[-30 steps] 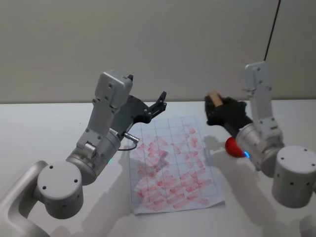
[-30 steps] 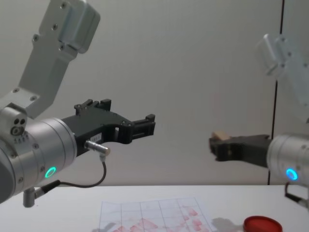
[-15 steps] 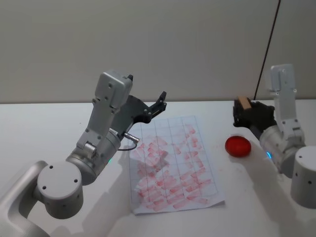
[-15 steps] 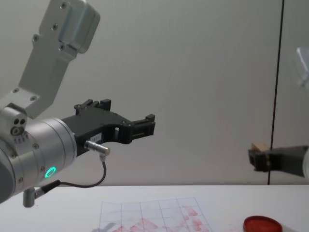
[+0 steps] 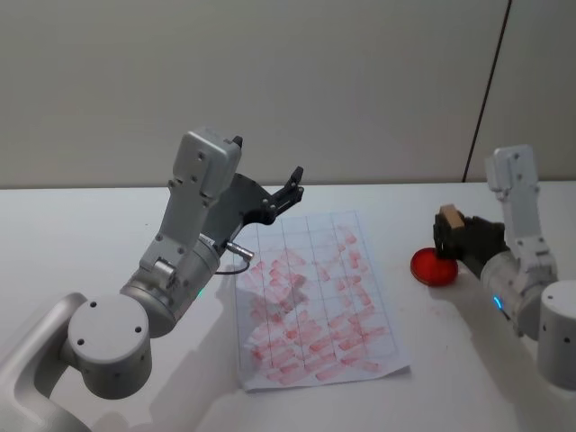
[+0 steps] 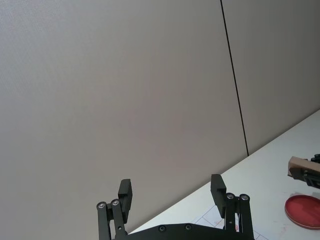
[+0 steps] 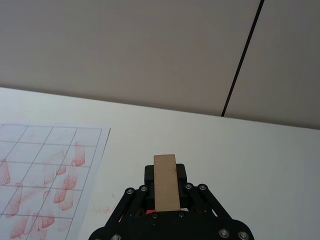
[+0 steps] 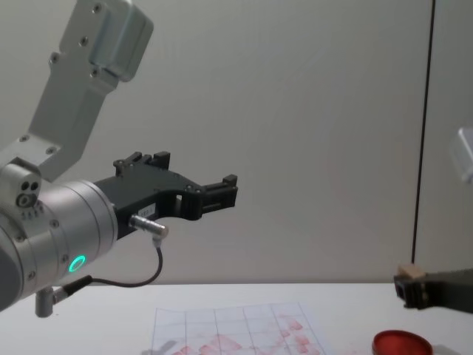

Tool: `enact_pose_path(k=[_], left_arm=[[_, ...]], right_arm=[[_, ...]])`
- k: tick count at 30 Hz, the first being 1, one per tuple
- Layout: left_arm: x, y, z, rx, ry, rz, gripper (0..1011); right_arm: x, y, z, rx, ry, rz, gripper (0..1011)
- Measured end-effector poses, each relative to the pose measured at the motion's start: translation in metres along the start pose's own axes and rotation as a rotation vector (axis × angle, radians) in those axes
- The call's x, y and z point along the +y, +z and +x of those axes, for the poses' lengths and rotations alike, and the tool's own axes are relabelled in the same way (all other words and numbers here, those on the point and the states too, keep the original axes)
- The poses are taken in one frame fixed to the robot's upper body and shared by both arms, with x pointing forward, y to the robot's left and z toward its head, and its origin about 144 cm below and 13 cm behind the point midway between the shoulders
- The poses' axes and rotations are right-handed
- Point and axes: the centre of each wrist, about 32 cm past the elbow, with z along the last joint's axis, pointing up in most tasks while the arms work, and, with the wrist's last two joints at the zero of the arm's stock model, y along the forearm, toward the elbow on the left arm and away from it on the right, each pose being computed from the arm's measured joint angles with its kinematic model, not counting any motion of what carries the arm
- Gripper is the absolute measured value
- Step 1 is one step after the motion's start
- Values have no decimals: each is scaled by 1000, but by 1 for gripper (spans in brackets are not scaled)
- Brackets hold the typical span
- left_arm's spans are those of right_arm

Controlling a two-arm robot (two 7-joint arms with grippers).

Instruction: Use the one hand to pick up the stamp and affix it onto the A4 paper.

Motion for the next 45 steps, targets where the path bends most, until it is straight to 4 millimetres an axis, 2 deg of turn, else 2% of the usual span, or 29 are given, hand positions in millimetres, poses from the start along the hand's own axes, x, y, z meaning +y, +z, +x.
enact_pose_path(k=[15, 17, 18, 20, 22, 24, 25, 27, 33, 34, 37, 40, 45], left_arm=[[0, 0, 0, 0, 0, 0, 1001], [0, 0, 0, 0, 0, 0, 1001], [0, 0, 0, 0, 0, 0, 1001], [0, 0, 0, 0, 0, 0, 1001], [0, 0, 0, 0, 0, 0, 1001], [0, 0, 0, 0, 0, 0, 1001], [0, 0, 0, 0, 0, 0, 1001], [0, 0, 0, 0, 0, 0, 1002], [0, 0, 0, 0, 0, 0, 1001], [0, 0, 0, 0, 0, 0, 1001], [0, 0, 0, 0, 0, 0, 1001], [0, 0, 0, 0, 0, 0, 1001], [0, 0, 0, 0, 0, 0, 1001]], right_arm=[[10, -16, 0, -3, 21, -68, 243], [11, -17, 0, -6, 23, -74, 299], [11, -18, 0, -7, 24, -77, 359], [12, -19, 0, -8, 24, -78, 393], [12, -19, 0, -11, 25, -75, 481], [12, -19, -1, -13, 24, -69, 524], [12, -19, -1, -15, 24, -63, 584], [11, -18, -1, -16, 24, -54, 624], [6, -14, -1, -29, 16, 11, 839], [6, -14, 0, -30, 15, 19, 839], [3, -11, 0, -35, 11, 54, 939], [0, -9, 1, -39, 8, 84, 998], [-6, -5, 3, -48, 2, 147, 1001]])
